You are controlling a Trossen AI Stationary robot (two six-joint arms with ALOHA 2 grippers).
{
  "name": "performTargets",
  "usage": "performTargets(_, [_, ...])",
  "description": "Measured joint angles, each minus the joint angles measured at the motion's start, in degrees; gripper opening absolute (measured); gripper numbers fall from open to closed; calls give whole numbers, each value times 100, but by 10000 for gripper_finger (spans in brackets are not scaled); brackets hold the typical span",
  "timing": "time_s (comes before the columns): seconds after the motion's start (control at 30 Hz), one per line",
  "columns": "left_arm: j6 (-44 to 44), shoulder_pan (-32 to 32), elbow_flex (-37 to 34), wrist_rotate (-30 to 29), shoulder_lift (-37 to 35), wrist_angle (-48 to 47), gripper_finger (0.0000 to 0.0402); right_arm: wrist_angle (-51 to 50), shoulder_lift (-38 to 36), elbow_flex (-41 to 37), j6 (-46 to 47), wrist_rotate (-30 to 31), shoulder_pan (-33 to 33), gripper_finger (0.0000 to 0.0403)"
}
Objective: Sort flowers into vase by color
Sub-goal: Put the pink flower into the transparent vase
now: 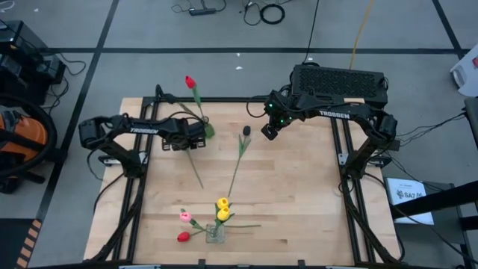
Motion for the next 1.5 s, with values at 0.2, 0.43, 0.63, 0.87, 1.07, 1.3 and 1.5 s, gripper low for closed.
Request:
performTargets(0.2, [3, -161, 0, -19, -2, 2, 170, -15, 0, 0, -1, 0, 0, 15])
performTargets(0.43, [12, -234, 0, -235, -2, 0, 170, -15, 0, 0, -1, 0, 0, 15])
performTargets(0.63, [55, -234, 0, -289, -8, 0, 170, -15, 0, 0, 6, 0, 0, 15])
performTargets(0.87, [52, -234, 0, -288, -402, -7, 170, -19, 0, 0, 16, 0, -2, 15])
performTargets(1.07, [296, -236, 0, -286, -866, -61, 170, -19, 0, 0, 17, 0, -2, 15])
performTargets(1.3, [928, -382, 0, -47, -976, -46, 170, -13, 0, 0, 19, 0, -2, 15])
performTargets(1.5, [918, -484, 0, 232, -667, -29, 170, 22, 0, 0, 21, 0, -2, 15])
